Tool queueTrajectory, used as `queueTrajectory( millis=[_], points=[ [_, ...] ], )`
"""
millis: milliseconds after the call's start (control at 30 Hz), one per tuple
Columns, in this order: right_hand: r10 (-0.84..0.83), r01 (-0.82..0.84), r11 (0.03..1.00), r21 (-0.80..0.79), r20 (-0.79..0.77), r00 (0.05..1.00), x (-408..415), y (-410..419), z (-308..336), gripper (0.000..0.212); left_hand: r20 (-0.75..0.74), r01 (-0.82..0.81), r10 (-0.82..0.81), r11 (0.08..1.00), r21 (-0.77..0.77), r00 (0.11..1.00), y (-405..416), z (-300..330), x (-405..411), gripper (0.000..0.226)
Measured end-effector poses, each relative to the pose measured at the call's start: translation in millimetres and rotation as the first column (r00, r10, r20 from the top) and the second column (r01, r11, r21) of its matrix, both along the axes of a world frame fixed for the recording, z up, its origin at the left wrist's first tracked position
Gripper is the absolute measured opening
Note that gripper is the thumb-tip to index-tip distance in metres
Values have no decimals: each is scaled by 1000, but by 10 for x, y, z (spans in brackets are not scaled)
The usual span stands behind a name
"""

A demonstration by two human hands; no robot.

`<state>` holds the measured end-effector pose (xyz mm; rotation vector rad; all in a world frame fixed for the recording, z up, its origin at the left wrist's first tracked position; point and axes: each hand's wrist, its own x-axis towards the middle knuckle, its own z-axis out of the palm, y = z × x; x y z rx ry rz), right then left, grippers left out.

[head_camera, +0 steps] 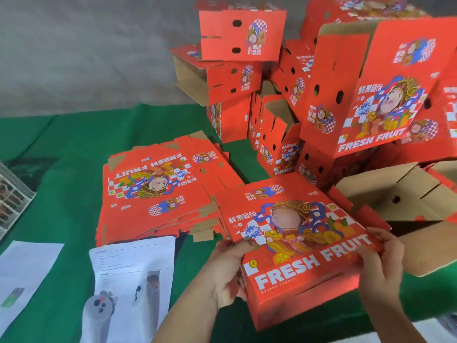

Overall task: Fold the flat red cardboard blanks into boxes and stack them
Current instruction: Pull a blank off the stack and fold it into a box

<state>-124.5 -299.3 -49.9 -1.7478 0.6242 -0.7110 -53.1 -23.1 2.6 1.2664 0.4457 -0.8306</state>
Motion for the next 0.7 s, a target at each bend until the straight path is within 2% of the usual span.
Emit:
queueTrajectory(
  millis=[167,367,433,567,600,700],
  points=[
    [16,-17,999,49,25,1000,-84,-42,-55,41,-26,84,-85,996,-34,996,147,-22,-74,40],
    [-11,9,982,190,9,1000,38,-21,1,31,-64,30,-39,990,-135,997,215,-9,-106,59],
    [-22,20,978,207,6,1000,115,-15,19,32,-81,-9,-3,989,-151,997,200,8,-122,59],
    [34,-22,987,157,-68,997,298,-23,4,35,-91,-149,134,970,-190,987,112,83,-86,28],
    [49,-36,990,138,-90,995,346,-40,-8,36,-98,-191,175,961,-199,980,87,108,-59,28],
    [68,-60,996,65,-121,990,505,-55,-8,42,-87,-278,265,938,-205,960,8,130,40,48]
  ],
)
